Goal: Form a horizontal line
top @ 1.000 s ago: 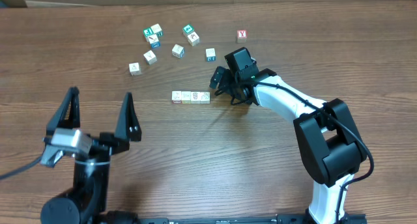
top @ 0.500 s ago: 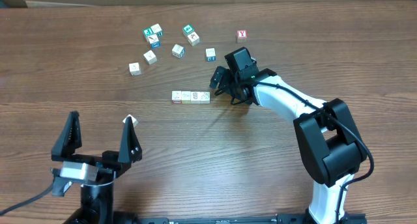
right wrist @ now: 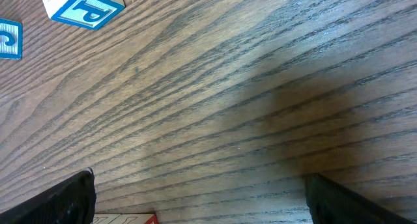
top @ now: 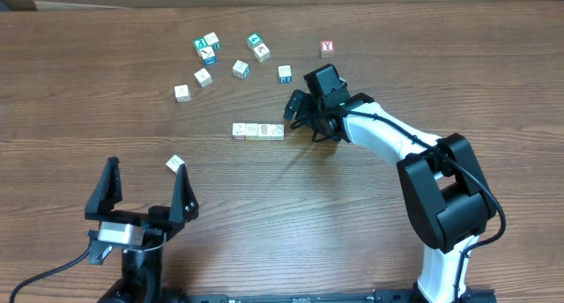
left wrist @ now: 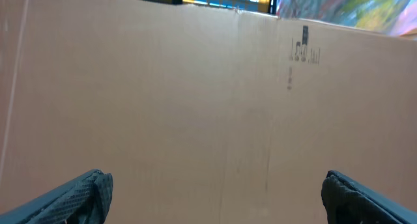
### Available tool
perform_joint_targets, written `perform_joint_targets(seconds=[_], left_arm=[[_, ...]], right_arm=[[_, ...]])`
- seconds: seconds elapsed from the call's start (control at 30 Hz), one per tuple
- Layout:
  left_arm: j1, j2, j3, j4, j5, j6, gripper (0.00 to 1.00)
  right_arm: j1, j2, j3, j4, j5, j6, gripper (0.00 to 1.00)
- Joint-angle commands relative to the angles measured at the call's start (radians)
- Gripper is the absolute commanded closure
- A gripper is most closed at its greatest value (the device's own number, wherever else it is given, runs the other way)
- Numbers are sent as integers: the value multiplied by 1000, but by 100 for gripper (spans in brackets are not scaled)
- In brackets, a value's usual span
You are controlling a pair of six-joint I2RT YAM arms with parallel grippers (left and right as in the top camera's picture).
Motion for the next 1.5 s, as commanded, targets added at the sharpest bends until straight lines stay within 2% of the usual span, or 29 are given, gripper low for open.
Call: perform_joint_targets(seconds=[0.0,0.47,0.8,1.03,1.47], left_arm=[[6,-14,-43,13,11,11,1],[6,-14,-172,14,11,10,0],[6,-14,-171,-185,3,30,0],[6,-14,-171,-428,3,27,0],[5,-13,-171,-423,8,26,0]], right_arm=[[-16,65,-53,-33,35,4,0],[-16,65,-53,-33,35,4,0],[-16,65,-53,-33,35,4,0],[-16,65,-53,-33,35,4,0],[-16,65,-53,-33,35,4,0]])
